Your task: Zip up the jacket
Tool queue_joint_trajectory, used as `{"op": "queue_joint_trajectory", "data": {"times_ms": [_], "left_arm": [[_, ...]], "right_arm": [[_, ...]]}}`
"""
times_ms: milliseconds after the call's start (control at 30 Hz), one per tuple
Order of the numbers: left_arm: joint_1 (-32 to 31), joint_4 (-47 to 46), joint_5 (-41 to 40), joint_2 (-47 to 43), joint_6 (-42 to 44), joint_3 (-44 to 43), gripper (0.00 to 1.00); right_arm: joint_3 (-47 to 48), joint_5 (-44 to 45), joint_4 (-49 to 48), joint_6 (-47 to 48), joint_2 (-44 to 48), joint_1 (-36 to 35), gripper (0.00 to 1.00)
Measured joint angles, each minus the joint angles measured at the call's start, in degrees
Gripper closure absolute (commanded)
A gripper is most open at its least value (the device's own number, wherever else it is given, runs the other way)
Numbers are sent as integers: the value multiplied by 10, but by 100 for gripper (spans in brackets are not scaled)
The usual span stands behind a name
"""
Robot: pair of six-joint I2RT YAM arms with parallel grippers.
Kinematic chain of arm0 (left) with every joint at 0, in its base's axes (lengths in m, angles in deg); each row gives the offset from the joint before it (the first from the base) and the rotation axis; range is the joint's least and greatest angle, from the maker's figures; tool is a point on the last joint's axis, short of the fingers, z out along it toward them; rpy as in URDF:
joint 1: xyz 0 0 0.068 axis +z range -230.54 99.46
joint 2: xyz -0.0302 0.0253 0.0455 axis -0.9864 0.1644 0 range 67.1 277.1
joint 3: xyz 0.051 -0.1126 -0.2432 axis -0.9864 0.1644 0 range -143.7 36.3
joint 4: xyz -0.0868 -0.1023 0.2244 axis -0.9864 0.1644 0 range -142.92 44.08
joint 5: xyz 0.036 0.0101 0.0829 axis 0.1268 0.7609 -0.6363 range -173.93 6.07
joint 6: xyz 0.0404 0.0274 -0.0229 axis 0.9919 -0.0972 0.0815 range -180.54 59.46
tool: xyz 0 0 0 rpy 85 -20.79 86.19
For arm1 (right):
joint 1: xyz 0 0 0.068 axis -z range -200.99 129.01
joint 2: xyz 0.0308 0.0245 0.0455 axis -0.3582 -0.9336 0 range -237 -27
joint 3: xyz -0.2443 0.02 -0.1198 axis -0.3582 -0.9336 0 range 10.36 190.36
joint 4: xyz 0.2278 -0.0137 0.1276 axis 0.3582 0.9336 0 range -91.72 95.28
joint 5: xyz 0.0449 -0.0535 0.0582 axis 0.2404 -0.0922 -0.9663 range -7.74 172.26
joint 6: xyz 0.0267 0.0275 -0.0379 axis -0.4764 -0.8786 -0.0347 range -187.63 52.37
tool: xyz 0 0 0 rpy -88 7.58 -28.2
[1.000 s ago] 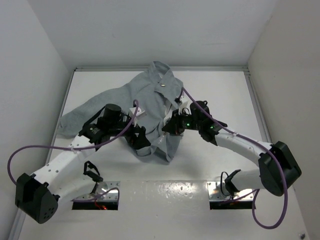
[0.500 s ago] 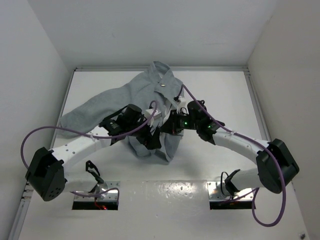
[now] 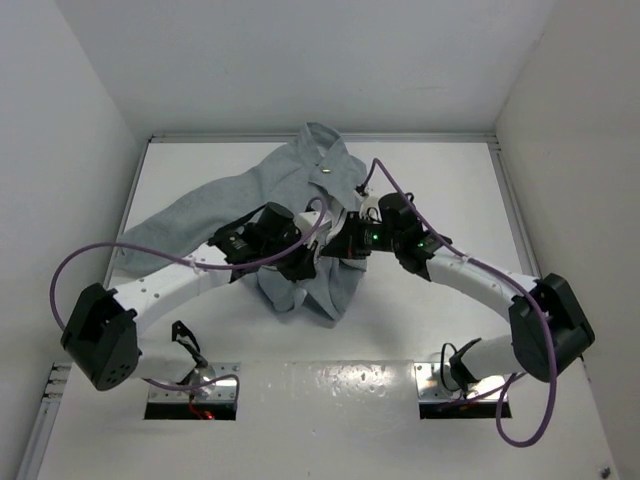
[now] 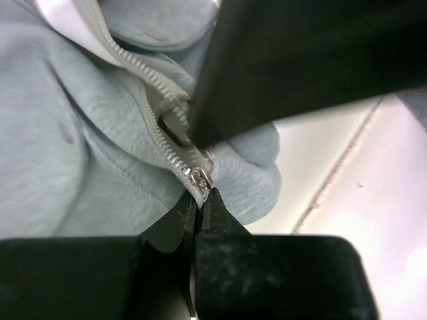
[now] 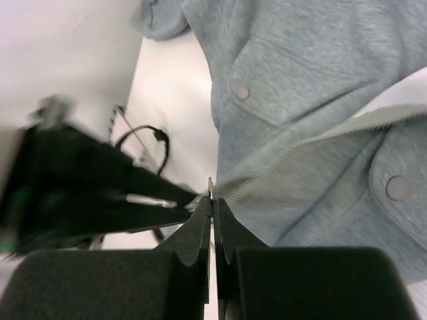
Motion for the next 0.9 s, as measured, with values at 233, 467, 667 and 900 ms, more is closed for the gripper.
{"op": "queue_joint_trajectory", "data": {"times_ms": [233, 467, 667, 900], "left_arm": [[4, 62, -59, -136, 123, -17, 100], [14, 141, -116, -254, 228, -42, 100], [31, 167, -162, -303, 293, -45, 100], [31, 231, -181, -416, 354, -56, 100]], "right_arm": [[88, -46, 7, -66, -53, 17, 100], [219, -94, 12, -115, -142, 26, 100], [309, -143, 50, -136, -216, 24, 100], [352, -14, 110, -101, -308, 141, 100]]}}
